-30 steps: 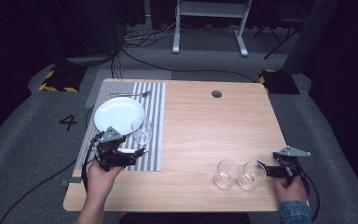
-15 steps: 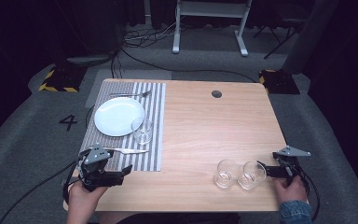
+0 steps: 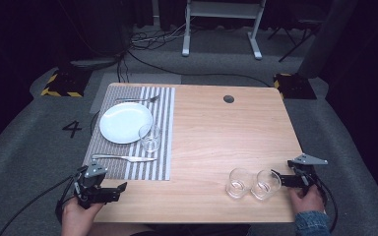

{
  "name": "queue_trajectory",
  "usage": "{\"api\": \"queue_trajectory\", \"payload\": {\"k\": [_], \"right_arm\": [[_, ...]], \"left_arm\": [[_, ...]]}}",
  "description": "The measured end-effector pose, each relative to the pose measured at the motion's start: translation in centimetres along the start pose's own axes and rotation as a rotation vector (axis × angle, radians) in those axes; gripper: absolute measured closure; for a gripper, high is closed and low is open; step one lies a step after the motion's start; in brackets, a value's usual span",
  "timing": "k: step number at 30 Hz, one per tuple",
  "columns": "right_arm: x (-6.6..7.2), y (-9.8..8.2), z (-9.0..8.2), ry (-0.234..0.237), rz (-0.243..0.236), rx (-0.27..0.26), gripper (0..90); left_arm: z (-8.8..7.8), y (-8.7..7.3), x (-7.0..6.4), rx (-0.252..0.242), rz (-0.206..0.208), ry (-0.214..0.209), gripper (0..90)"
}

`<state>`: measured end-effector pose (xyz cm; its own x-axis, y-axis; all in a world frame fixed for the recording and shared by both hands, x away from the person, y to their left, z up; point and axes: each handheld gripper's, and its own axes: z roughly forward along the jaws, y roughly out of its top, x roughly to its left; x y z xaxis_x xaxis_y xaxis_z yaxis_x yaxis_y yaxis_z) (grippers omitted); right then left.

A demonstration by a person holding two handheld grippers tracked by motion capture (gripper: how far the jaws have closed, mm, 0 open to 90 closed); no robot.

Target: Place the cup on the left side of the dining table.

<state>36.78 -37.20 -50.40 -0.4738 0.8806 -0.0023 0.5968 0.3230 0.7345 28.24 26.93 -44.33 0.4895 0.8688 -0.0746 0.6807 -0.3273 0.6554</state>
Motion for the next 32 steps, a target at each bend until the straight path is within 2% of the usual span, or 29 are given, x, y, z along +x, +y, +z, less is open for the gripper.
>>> {"api": "queue_trajectory", "payload": {"k": [8,12,17,19,21,22,23,25,27,32], "right_arm": [[0.0,0.0,0.0,0.0,-0.001,0.0,14.5],[0.0,0.0,0.0,0.0,0.0,0.0,14.5],[0.0,0.0,0.0,0.0,0.0,0.0,14.5],[0.0,0.0,0.0,0.0,-0.001,0.0,14.5],[0.0,0.0,0.0,0.0,0.0,0.0,14.5],[0.0,0.0,0.0,0.0,0.0,0.0,14.5],[0.0,0.0,0.0,0.0,-0.001,0.0,14.5],[0.0,0.0,0.0,0.001,-0.001,0.0,14.5],[0.0,0.0,0.0,0.002,-0.002,0.0,14.5],[0.0,0.0,0.0,0.002,-0.001,0.0,14.5]], "left_arm": [[1.7,-1.1,1.0,0.029,-0.006,0.001,12.6],[3.0,-1.7,1.2,0.066,0.02,-0.007,11.0],[4.1,-2.3,1.5,0.107,0.03,-0.027,8.8],[4.3,-2.5,1.5,0.109,0.037,-0.029,8.7],[4.6,-3.0,1.6,0.084,0.089,-0.006,4.3],[4.7,-3.1,1.7,0.075,0.097,-0.012,1.7],[4.8,-3.6,2.0,0.019,0.116,-0.034,0.0],[4.8,-3.8,2.2,0.006,0.118,-0.041,0.0],[4.7,-3.9,2.5,0.01,0.139,-0.056,0.0],[4.7,-3.9,2.6,0.013,0.146,-0.061,0.0]]}}
